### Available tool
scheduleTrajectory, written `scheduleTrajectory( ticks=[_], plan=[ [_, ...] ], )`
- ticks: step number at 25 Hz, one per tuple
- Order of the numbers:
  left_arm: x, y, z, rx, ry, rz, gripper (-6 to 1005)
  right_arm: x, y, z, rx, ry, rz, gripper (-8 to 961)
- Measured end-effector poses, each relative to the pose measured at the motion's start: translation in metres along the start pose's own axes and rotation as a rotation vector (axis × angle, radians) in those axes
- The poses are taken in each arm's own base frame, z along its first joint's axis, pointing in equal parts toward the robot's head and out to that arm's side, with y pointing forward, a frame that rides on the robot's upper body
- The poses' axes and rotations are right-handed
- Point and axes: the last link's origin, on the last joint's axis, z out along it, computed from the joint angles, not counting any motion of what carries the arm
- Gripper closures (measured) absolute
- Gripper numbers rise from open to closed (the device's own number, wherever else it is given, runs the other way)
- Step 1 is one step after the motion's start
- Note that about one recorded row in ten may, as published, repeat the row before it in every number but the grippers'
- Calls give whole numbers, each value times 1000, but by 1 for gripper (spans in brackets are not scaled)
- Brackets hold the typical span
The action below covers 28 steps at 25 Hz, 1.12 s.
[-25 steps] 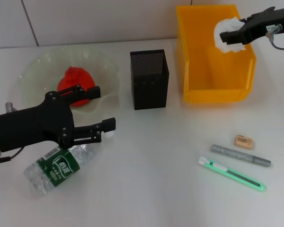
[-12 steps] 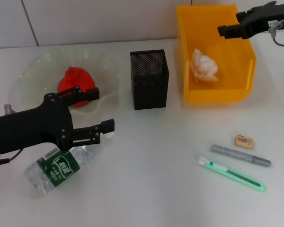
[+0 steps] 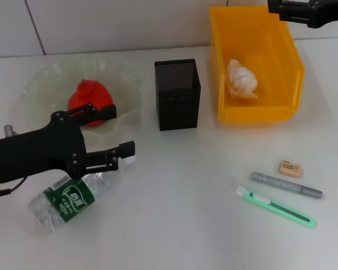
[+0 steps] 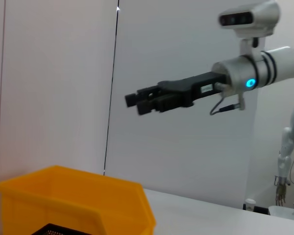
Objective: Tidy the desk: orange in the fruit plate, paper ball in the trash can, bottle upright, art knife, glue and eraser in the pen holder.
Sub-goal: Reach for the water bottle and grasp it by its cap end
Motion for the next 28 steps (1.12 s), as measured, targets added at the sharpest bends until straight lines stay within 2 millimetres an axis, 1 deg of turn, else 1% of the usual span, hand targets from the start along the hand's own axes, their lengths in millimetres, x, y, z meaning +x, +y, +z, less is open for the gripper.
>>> scheduleTrajectory(
  ticks=[1, 2, 3, 4, 6, 7, 8, 9, 11, 12, 13, 14, 16, 17, 21, 23, 28],
  plan=[
    [0, 0, 0, 2, 0, -1, 137, 2, 4, -10, -31, -57, -3, 317],
    [0, 0, 0, 2, 0, -1, 137, 2, 4, -10, -31, -57, -3, 317],
    [0, -1, 0, 5, -1, -3, 136, 4, 6, -21, -61, -117, -8, 317],
    [0, -1, 0, 5, -1, -3, 136, 4, 6, -21, -61, -117, -8, 317],
    [-1, -2, -2, 14, 1, -7, 136, 8, 8, -35, -108, -196, 1, 317],
    [-1, -2, -2, 21, 3, -10, 136, 8, 8, -35, -108, -196, 1, 317],
    [0, -3, -4, 30, 6, -13, 136, 14, 8, -45, -134, -244, 14, 317],
    [0, -4, -5, 39, 10, -16, 136, 14, 8, -45, -134, -244, 14, 317],
    [0, -6, -8, 58, 22, -22, 136, 23, 9, -58, -174, -312, 18, 317],
    [0, -6, -8, 58, 22, -22, 136, 23, 9, -58, -174, -312, 18, 317],
    [0, -6, -8, 64, 26, -24, 137, 30, 9, -64, -193, -342, 26, 317],
    [1, -7, -9, 69, 30, -25, 137, 30, 9, -64, -193, -342, 26, 317],
    [2, -8, -11, 84, 42, -27, 137, 41, 7, -70, -200, -356, 57, 317],
    [2, -8, -11, 84, 42, -27, 137, 41, 7, -70, -200, -356, 57, 317],
    [4, -10, -12, 102, 62, -22, 136, 55, 7, -72, -206, -364, 89, 317],
    [4, -10, -13, 107, 66, -22, 136, 65, 9, -70, -229, -359, 117, 317],
    [6, -13, -16, 130, 84, -21, 136, 74, 14, -61, -258, -322, 146, 317]
  ],
)
